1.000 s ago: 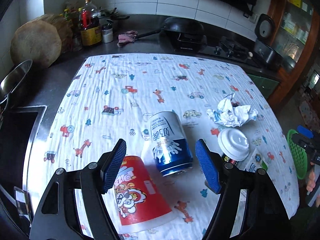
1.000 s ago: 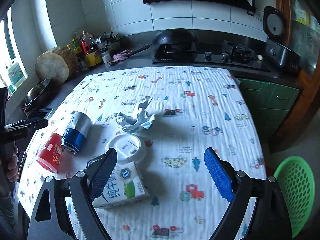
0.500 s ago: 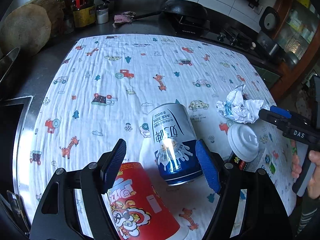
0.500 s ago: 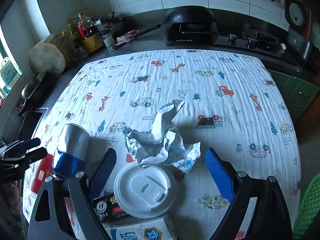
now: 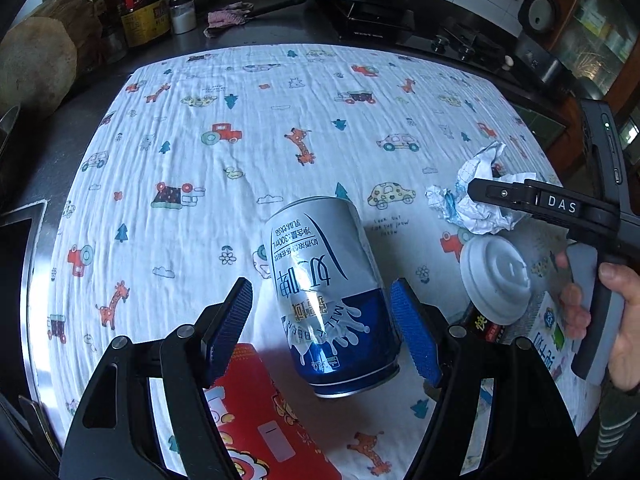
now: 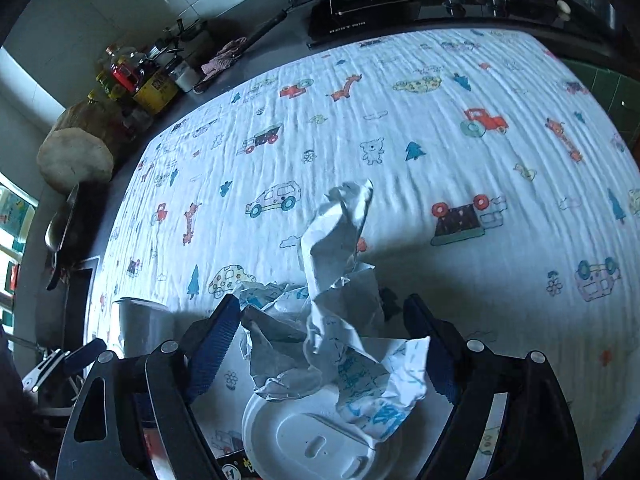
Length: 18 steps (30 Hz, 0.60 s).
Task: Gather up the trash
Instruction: 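Grasp the crumpled foil with the right tool while the left tool grasps the blue-white milk can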
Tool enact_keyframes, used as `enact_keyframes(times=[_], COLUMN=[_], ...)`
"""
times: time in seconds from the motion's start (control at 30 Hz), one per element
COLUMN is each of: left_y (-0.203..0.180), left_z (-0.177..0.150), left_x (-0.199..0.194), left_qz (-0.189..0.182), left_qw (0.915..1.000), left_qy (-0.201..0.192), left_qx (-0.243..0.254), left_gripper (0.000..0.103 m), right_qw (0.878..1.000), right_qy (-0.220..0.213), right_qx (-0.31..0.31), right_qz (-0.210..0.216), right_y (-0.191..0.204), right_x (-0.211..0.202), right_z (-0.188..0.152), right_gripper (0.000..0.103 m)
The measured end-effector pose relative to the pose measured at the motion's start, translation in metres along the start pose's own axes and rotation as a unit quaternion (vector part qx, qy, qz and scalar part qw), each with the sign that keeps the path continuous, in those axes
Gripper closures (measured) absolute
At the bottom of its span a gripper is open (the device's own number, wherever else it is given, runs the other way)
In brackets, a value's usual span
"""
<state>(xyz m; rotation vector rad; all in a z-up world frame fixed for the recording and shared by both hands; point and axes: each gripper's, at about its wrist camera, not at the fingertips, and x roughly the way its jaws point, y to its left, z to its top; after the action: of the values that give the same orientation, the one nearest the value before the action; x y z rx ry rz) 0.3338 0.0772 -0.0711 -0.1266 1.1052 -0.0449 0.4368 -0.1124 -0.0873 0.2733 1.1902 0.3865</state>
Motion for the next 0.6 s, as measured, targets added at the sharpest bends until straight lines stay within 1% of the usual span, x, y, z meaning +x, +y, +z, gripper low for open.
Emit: enact_keyframes(times=[0.03, 0.13, 0.2, 0.23, 0.33, 0.37, 0.43, 0.5, 0.6], left_y=[-0.001, -0.003, -0.003, -0.004, -0.006, -0.006, -0.006, -0.008, -0.011], left_z=[0.001, 0.002, 0.002, 0.002, 0.001, 0.001, 0.001, 0.001, 0.002], left_x=[0.001, 0.004, 0.007, 0.009, 0.015, 0.016, 0.019, 0.021, 0.021], left_qz=[0.001, 0.006, 0.006, 0.004, 0.005, -0.001, -0.005, -0.004, -0.002], left_qw=[1.0, 1.0, 0.9999, 0.9999, 0.9998, 0.9998, 0.9997, 0.9997, 0.9997], left_qy=[0.001, 0.003, 0.009, 0.011, 0.018, 0.02, 0.022, 0.024, 0.024], left_qx=[-0.001, 0.002, -0.001, 0.0, -0.001, -0.004, -0.008, -0.007, -0.004], left_gripper=[0.032, 0.032, 0.032, 0.032, 0.032, 0.032, 0.032, 0.033, 0.037], right_qw=[1.0, 1.0, 1.0, 1.0, 1.0, 1.0, 0.999, 0.999, 0.999], right_qy=[0.006, 0.012, 0.007, 0.006, -0.008, -0.013, -0.019, -0.023, -0.031], right_qx=[0.004, 0.006, 0.004, 0.003, -0.013, -0.019, -0.025, -0.032, -0.042], right_qz=[0.005, 0.013, 0.016, 0.018, 0.004, -0.002, -0.003, -0.008, -0.014], right_y=[0.0, 0.001, 0.002, 0.003, 0.007, 0.008, 0.008, 0.008, 0.006], right_x=[0.003, 0.009, 0.007, 0.006, -0.002, -0.005, -0.009, -0.014, -0.021], right_z=[0.0, -0.003, -0.004, -0.003, -0.004, -0.005, -0.006, -0.008, -0.012], right_gripper=[0.032, 0.041, 0.053, 0.055, 0.063, 0.07, 0.071, 0.082, 0.082])
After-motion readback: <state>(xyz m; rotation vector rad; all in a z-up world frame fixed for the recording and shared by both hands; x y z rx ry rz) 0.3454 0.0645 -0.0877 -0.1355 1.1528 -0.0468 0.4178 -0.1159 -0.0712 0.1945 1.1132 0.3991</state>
